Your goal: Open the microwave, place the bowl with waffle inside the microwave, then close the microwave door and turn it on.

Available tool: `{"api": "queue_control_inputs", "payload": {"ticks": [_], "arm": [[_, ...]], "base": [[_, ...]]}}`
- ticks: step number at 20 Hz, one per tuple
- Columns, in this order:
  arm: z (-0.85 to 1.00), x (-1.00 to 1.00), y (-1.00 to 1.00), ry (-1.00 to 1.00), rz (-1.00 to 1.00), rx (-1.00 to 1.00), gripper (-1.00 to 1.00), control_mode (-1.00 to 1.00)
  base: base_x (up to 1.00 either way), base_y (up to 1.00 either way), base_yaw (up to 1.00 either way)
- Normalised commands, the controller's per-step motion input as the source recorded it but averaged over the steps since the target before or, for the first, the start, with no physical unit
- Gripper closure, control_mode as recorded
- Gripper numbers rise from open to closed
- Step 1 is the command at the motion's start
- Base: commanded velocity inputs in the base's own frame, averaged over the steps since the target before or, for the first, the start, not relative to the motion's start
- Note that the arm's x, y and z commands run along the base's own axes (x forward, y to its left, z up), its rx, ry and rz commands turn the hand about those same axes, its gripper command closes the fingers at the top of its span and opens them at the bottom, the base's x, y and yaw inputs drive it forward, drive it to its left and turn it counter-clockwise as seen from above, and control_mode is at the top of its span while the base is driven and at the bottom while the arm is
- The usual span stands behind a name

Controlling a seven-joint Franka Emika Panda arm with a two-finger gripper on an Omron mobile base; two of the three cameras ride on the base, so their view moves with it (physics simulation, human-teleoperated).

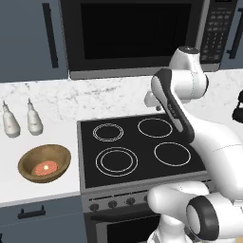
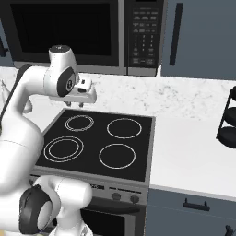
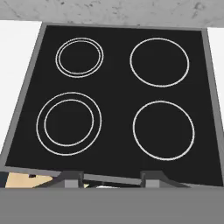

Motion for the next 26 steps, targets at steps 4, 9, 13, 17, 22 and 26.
{"api": "queue_control_inputs", "payload": {"ticks": [4, 9, 13, 17, 22, 26], "arm": [[0.0, -0.25, 0.0, -0.06, 0.01, 0.0, -1.0, -1.0], [0.21, -0.64, -0.06, -0.3, 0.01, 0.0, -1.0, -1.0], [0.71, -0.3, -0.16, -0.39, 0.0, 0.0, -1.0, -1.0], [0.89, -0.13, -0.21, -0.44, 0.0, 0.0, -1.0, -1.0], [0.8, -0.23, -0.34, -0.39, 0.0, 0.0, -1.0, -1.0], [0.64, -0.31, -0.64, -0.25, -0.04, 0.01, -1.0, -1.0]], "base": [[0.0, 0.0, 0.0], [0.0, 0.0, 0.0], [0.0, 0.0, 0.0], [0.0, 0.0, 0.0], [0.0, 0.0, 0.0], [0.0, 0.0, 0.0]]}}
